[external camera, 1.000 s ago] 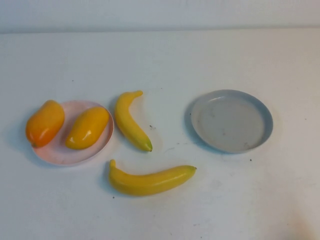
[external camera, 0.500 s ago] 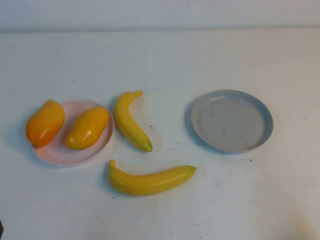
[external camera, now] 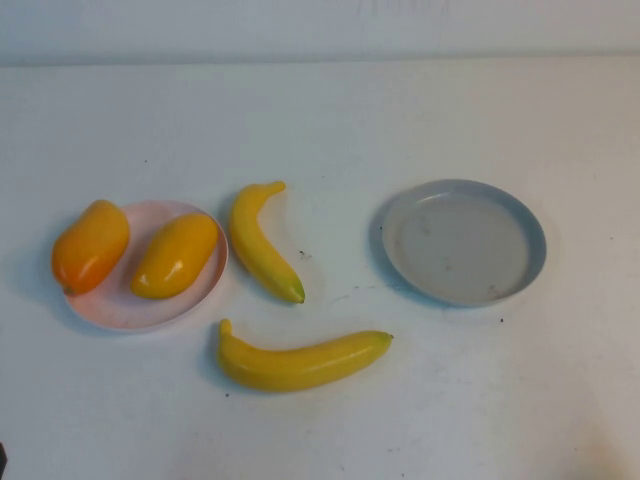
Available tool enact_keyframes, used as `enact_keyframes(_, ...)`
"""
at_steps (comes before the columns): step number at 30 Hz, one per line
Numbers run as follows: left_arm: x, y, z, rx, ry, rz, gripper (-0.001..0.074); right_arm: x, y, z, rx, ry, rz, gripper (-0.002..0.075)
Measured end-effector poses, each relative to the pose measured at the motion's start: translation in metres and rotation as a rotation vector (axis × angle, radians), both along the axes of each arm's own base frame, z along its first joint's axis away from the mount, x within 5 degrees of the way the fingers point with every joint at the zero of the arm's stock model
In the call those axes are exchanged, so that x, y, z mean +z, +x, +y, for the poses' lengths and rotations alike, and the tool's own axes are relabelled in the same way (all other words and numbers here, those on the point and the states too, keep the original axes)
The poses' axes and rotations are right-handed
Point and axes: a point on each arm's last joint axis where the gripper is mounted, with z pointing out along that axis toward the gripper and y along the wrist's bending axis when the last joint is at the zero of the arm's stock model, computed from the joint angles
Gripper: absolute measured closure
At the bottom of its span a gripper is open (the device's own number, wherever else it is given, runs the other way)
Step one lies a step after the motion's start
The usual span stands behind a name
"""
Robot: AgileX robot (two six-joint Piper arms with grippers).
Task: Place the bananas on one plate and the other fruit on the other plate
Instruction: Put another type of fruit in the right plate
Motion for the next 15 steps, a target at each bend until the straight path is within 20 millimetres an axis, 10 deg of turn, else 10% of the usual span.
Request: enact_keyframes(15, 0.0, 0.0, 0.0, 0.001, -0.003, 0.0, 0.0738, 0.0042, 0.0011, -0.0005, -0.007, 0.005, -0.047, 0.0743)
